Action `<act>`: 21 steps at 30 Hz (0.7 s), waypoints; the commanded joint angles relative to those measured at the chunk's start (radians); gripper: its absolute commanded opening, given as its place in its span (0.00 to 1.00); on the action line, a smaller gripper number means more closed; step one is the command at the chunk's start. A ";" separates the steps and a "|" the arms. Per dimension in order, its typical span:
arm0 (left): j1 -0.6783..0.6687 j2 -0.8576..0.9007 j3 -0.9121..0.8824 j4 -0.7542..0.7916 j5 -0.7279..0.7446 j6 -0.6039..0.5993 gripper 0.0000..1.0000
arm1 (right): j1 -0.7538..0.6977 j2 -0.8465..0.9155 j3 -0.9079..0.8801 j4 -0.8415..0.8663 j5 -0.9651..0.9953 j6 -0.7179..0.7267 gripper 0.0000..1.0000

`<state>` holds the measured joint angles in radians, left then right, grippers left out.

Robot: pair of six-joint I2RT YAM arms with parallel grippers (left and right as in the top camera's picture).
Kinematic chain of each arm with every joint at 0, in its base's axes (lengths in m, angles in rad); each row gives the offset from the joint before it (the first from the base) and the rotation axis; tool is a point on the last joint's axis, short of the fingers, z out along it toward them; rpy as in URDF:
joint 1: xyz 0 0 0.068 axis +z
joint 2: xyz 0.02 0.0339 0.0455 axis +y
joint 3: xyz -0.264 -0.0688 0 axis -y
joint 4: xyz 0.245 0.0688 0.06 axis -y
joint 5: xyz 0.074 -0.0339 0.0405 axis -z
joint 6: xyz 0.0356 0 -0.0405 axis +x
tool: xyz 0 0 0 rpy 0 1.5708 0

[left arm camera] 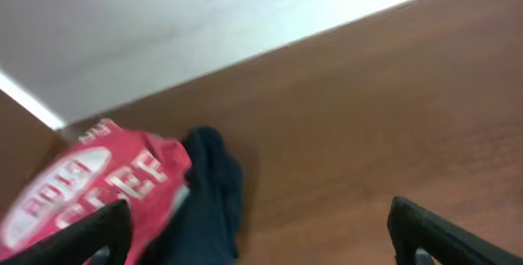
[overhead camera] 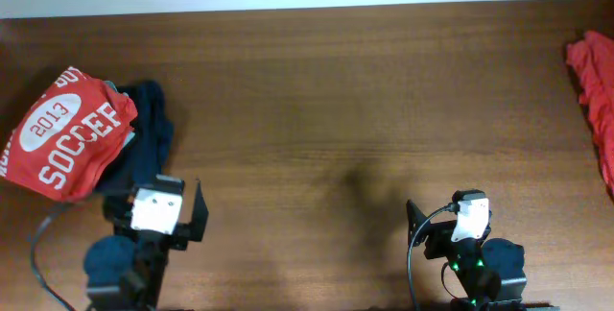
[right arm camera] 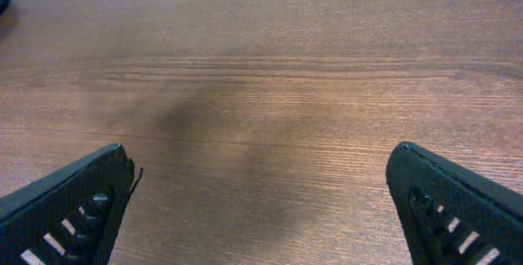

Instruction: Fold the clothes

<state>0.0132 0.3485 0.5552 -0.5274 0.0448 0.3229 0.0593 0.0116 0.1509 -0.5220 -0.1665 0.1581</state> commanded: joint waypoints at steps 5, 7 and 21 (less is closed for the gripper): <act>-0.004 -0.267 -0.248 0.019 0.011 -0.028 0.99 | -0.008 -0.007 -0.006 -0.001 -0.009 0.007 0.99; -0.004 -0.308 -0.286 0.020 0.011 -0.028 0.99 | -0.008 -0.007 -0.006 -0.001 -0.009 0.007 0.99; -0.005 -0.342 -0.443 0.158 -0.001 -0.027 0.99 | -0.008 -0.007 -0.006 -0.002 -0.009 0.007 0.99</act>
<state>0.0132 0.0166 0.1230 -0.3771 0.0475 0.3092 0.0593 0.0113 0.1509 -0.5224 -0.1665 0.1577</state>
